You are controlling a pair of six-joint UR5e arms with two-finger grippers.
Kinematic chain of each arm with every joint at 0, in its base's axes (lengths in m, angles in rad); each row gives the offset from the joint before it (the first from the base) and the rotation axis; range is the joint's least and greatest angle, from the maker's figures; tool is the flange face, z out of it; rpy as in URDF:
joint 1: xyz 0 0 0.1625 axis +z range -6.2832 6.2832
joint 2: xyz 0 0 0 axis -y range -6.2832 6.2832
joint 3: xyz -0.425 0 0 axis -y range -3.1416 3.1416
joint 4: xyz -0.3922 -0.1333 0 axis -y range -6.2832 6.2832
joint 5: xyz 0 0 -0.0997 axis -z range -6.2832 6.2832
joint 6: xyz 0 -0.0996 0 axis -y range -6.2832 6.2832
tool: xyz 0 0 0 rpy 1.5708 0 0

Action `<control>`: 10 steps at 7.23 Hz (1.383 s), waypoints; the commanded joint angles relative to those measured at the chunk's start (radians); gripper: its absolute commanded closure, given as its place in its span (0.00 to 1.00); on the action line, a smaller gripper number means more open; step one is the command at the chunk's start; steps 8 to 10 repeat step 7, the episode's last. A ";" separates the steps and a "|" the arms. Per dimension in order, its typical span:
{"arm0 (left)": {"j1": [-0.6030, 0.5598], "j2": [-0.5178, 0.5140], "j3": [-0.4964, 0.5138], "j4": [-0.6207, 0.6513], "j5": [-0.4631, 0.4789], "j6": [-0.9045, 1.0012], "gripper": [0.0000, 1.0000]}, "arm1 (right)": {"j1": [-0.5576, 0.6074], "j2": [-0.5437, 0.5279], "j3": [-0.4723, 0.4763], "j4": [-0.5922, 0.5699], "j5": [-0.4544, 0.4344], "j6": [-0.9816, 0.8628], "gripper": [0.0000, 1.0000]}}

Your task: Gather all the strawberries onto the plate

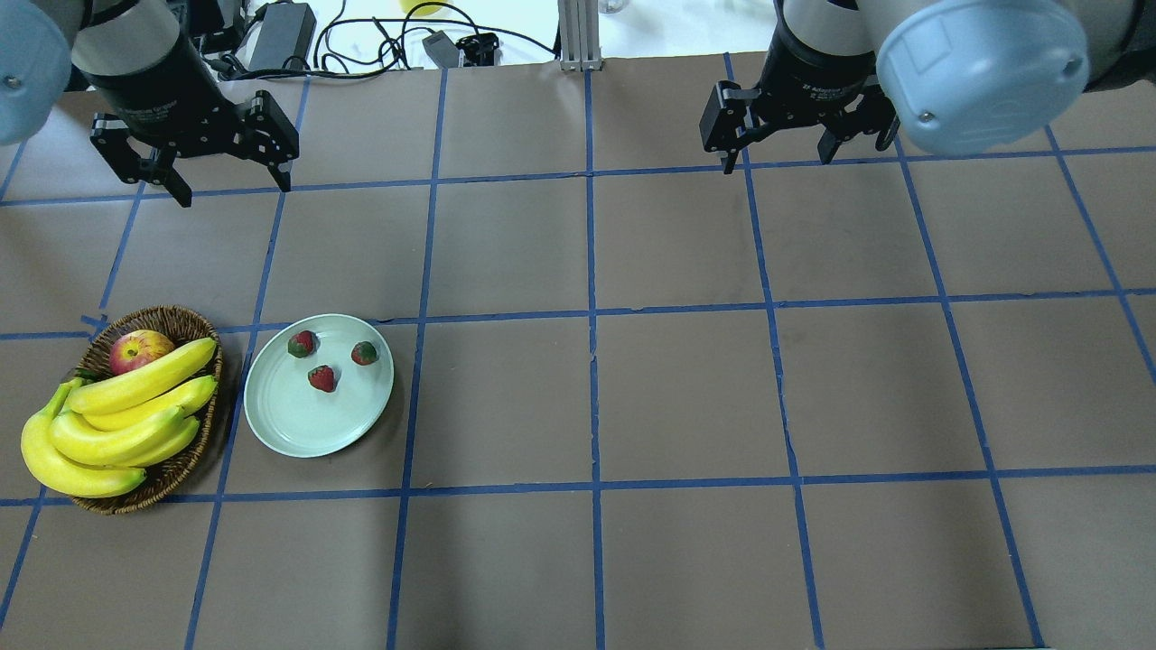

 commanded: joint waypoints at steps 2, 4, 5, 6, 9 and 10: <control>-0.003 0.029 -0.005 0.034 -0.031 -0.043 0.00 | 0.000 0.000 0.000 0.006 -0.003 0.001 0.00; -0.006 0.032 -0.022 0.031 -0.033 -0.035 0.00 | 0.000 0.000 0.000 0.007 -0.003 0.001 0.00; -0.007 0.034 -0.032 0.031 -0.034 -0.026 0.00 | 0.000 0.000 0.000 0.007 -0.003 -0.001 0.00; -0.007 0.035 -0.034 0.031 -0.033 -0.028 0.00 | 0.000 0.000 0.000 0.007 -0.002 0.001 0.00; -0.007 0.035 -0.037 0.031 -0.033 -0.028 0.00 | 0.000 0.000 0.000 0.009 0.001 -0.001 0.00; -0.007 0.035 -0.037 0.031 -0.033 -0.028 0.00 | 0.000 0.000 0.000 0.009 0.001 -0.001 0.00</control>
